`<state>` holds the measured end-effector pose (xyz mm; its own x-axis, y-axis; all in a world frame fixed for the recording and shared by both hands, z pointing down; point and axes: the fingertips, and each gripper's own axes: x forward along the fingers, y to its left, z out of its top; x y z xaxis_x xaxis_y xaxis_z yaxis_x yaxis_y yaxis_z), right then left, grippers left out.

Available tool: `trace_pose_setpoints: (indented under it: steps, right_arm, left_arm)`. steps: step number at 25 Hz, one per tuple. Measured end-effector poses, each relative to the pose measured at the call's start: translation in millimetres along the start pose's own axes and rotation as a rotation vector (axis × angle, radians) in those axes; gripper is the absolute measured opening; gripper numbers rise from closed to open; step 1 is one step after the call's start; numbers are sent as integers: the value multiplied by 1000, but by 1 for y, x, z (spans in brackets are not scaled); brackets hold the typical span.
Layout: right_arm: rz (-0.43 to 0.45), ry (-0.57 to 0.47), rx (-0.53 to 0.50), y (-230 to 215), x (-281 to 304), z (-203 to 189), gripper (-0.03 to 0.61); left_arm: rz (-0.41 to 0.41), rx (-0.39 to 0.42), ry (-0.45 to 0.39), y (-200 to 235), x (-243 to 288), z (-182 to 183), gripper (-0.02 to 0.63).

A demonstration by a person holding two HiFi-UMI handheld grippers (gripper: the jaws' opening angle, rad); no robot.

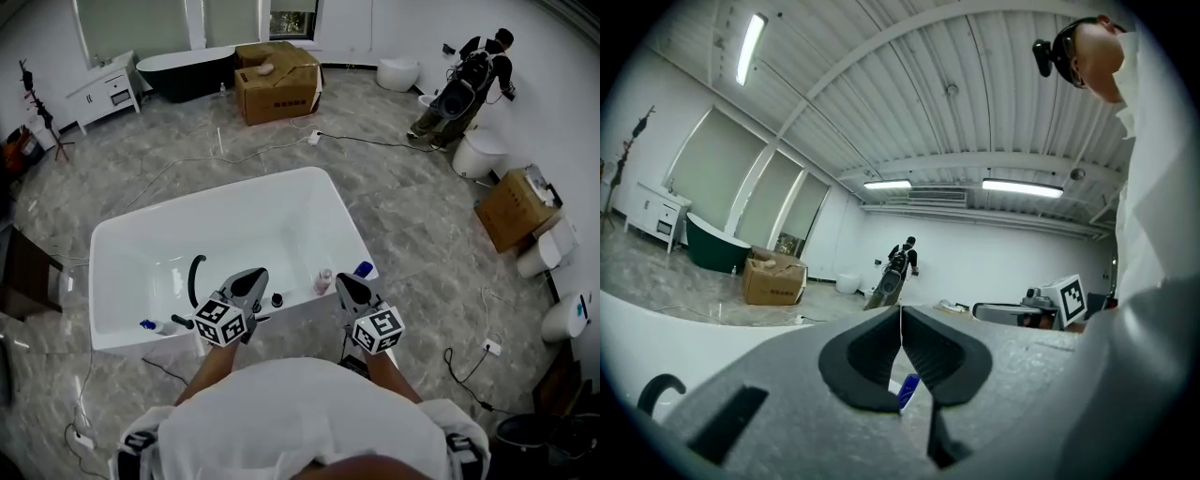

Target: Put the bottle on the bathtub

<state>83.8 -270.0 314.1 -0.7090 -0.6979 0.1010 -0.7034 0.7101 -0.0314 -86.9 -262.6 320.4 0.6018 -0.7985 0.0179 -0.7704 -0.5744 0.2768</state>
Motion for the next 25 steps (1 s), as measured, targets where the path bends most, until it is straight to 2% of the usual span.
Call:
trace_pose_setpoints:
  steps: [5, 9, 14, 19, 25]
  right_arm:
    - [24, 10, 16, 8, -8, -8, 17]
    - [4, 48, -31, 13, -20, -20, 17]
    - [-6, 46, -8, 15, -27, -24, 17]
    - [-4, 56, -79, 16, -33, -20, 17]
    - [-24, 70, -45, 12, -48, -27, 17]
  left_arm:
    - [0, -18, 26, 0, -9, -11, 18]
    - [2, -32, 41, -3, -13, -20, 18]
    - [-21, -29, 56, -18, -16, -26, 18]
    - [-35, -43, 68, -25, -13, -31, 18]
    - [-71, -47, 82, -41, -7, -35, 18]
